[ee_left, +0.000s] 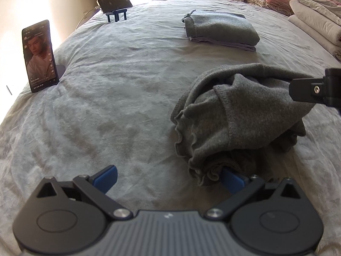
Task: Fold clothes
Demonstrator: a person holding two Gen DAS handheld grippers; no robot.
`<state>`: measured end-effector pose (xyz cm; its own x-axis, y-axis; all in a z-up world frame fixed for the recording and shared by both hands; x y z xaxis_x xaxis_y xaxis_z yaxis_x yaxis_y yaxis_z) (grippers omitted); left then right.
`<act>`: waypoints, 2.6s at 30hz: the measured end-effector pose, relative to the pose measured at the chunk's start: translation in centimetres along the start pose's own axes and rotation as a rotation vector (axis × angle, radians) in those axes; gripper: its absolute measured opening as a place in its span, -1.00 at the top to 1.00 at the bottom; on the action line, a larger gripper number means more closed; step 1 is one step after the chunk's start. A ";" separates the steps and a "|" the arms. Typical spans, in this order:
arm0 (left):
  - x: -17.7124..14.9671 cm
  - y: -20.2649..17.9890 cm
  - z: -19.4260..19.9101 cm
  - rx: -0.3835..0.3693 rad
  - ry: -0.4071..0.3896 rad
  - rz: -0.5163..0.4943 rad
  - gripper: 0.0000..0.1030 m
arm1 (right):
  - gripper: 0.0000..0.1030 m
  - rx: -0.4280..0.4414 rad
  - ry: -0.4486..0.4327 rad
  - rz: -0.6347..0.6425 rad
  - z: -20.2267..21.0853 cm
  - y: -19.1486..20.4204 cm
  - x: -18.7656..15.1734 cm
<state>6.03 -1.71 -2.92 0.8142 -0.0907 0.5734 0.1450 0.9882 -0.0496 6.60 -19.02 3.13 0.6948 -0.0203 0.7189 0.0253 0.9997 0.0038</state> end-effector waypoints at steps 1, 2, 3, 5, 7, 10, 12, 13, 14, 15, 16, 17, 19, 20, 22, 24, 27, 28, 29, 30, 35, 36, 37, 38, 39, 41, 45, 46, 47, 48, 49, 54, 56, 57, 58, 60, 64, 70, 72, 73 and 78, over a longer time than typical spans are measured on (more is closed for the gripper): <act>0.0 -0.1 -0.2 0.000 0.003 -0.004 -0.99 | -1.00 0.001 0.006 -0.001 -0.3 0.0 0.0; 0.0 -0.2 -0.4 -0.001 0.006 -0.007 -0.99 | -1.00 0.001 0.014 -0.002 -0.7 0.1 -0.1; 0.0 -0.2 -0.7 -0.002 0.013 -0.010 -0.99 | -1.00 0.003 0.023 -0.005 -1.2 0.0 -0.3; -0.2 -0.2 -1.3 -0.003 0.026 -0.011 -0.99 | -1.00 0.010 0.042 -0.014 -2.0 -0.1 -0.6; -0.5 -0.2 -1.8 -0.013 0.033 -0.009 -0.99 | -1.00 0.025 0.059 -0.034 -2.7 -0.3 -0.8; -0.8 -0.2 -2.2 -0.023 0.019 0.000 -0.99 | -1.00 0.055 0.077 -0.070 -3.4 -0.6 -1.1; -1.0 -0.2 -2.3 -0.022 0.009 -0.004 -0.99 | -1.00 0.073 0.086 -0.084 -3.7 -0.7 -1.3; -1.1 -0.3 -2.4 -0.018 0.007 -0.008 -0.99 | -1.00 0.081 0.089 -0.088 -3.9 -0.7 -1.4; -1.2 -0.4 -2.4 -0.012 0.002 -0.015 -0.99 | -1.00 0.090 0.092 -0.093 -4.1 -0.6 -1.6; -1.3 -0.5 -2.5 -0.005 -0.003 -0.026 -0.99 | -1.00 0.098 0.093 -0.094 -4.3 -0.6 -1.7; -1.5 -0.7 -2.5 0.004 -0.009 -0.039 -0.99 | -1.00 0.107 0.092 -0.092 -4.4 -0.5 -1.9; -1.6 -0.8 -2.5 0.012 -0.016 -0.051 -0.99 | -1.00 0.119 0.089 -0.088 -4.6 -0.4 -2.1; -1.8 -0.8 -2.5 0.017 -0.032 -0.058 -0.99 | -1.00 0.146 0.094 -0.067 -5.0 -0.2 -2.5; -1.9 -0.8 -2.4 0.014 -0.038 -0.058 -0.99 | -1.00 0.160 0.107 -0.049 -5.3 0.0 -2.8; -1.9 -0.6 -2.4 0.004 -0.043 -0.058 -0.99 | -1.00 0.189 0.139 -0.016 -5.8 0.2 -3.4; -2.0 -0.5 -2.4 -0.002 -0.049 -0.064 -0.99 | -1.00 0.209 0.163 -0.011 -6.1 0.2 -3.8; -2.2 -0.5 -2.1 -0.014 -0.072 -0.083 -0.99 | -1.00 0.226 0.175 -0.042 -5.9 -0.3 -3.8; -2.3 -0.4 -1.9 -0.020 -0.080 -0.087 -0.99 | -1.00 0.230 0.183 -0.057 -5.8 -0.5 -3.7; -2.4 -0.3 -1.8 -0.028 -0.087 -0.087 -0.99 | -1.00 0.236 0.188 -0.075 -5.6 -0.7 -3.7; -2.4 -0.2 -1.6 -0.038 -0.092 -0.085 -0.99 | -1.00 0.242 0.187 -0.088 -5.3 -0.9 -3.6; -2.1 0.7 -0.2 -0.120 -0.134 -0.028 -0.99 | -0.96 0.270 0.103 -0.108 -2.7 -1.6 -2.5; -2.0 0.9 0.2 -0.134 -0.149 -0.018 -0.98 | -0.95 0.277 0.076 -0.113 -2.0 -1.8 -2.2; -1.9 1.0 0.6 -0.149 -0.164 -0.009 -0.97 | -0.93 0.283 0.053 -0.118 -1.4 -2.0 -1.9; -1.7 1.1 1.0 -0.164 -0.178 0.000 -0.92 | -0.89 0.289 0.035 -0.122 -0.8 -2.1 -1.7; -1.6 1.2 1.3 -0.178 -0.188 0.010 -0.84 | -0.86 0.296 0.014 -0.125 -0.3 -2.2 -1.4; -1.4 1.3 1.7 -0.203 -0.202 0.027 -0.70 | -0.74 0.308 -0.020 -0.116 0.4 -2.3 -1.1; -1.3 1.3 2.1 -0.259 -0.214 0.053 -0.30 | -0.59 0.311 -0.075 -0.077 0.9 -1.8 -0.9; -1.2 1.3 2.1 -0.277 -0.216 0.059 -0.24 | -0.55 0.302 -0.089 -0.075 0.9 -1.8 -0.8; -1.2 1.2 2.2 -0.296 -0.216 0.065 -0.13 | -0.51 0.289 -0.102 -0.076 0.9 -1.9 -0.8; -1.2 1.2 2.4 -0.321 -0.218 0.071 -0.08 | -0.51 0.273 -0.113 -0.077 0.8 -2.1 -0.7; -1.2 1.2 2.5 -0.342 -0.219 0.078 -0.08 | -0.51 0.257 -0.125 -0.078 0.8 -2.3 -0.6; -1.2 1.2 3.2 -0.501 -0.191 0.153 -0.12 | -0.50 0.192 -0.151 -0.080 0.0 -3.5 -0.5; -1.2 1.1 3.3 -0.556 -0.179 0.180 -0.14 | -0.50 0.172 -0.152 -0.084 -0.5 -3.9 -0.5; -1.2 1.0 3.2 -0.573 -0.175 0.186 -0.15 | -0.50 0.165 -0.154 -0.086 -0.6 -4.1 -0.6; -1.3 1.0 3.1 -0.583 -0.175 0.196 -0.15 | -0.46 0.163 -0.153 -0.085 -0.8 -4.2 -0.6; -1.3 1.0 2.8 -0.598 -0.182 0.221 -0.15 | -0.25 0.171 -0.147 -0.079 -1.1 -4.2 -0.7; -1.3 1.5 2.0 -0.629 -0.196 0.290 -0.13 | 0.25 0.199 -0.132 -0.066 -1.1 -4.0 -0.9; -1.2 3.0 1.8 -0.623 -0.210 0.389 -0.06 | 0.58 0.203 -0.170 -0.078 0.1 -4.0 -0.4; -1.1 3.4 1.9 -0.599 -0.226 0.396 -0.06 | 0.46 0.210 -0.178 -0.043 0.5 -3.6 -0.4; -1.0 3.6 2.0 -0.586 -0.234 0.400 -0.06 | 0.26 0.210 -0.180 -0.021 0.7 -3.3 -0.4; -0.7 5.3 2.2 -0.531 -0.267 0.438 -0.07 | -0.38 0.208 -0.250 0.126 2.1 -1.2 -0.8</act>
<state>4.98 3.91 -1.78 0.7053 0.3985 0.5863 0.1458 0.7279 -0.6700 4.49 -20.13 4.01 0.4847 0.0819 0.8708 -0.2143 0.9764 0.0275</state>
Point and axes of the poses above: each gripper's, at about its wrist camera, not at the fingertips, and z roughly against the way its jaws point, y to its left, x to its top, the point moved 4 cm from there along -z, roughly the way its jaws point, and after that the axes turned 6 degrees about -x, right-handed, at the moved point
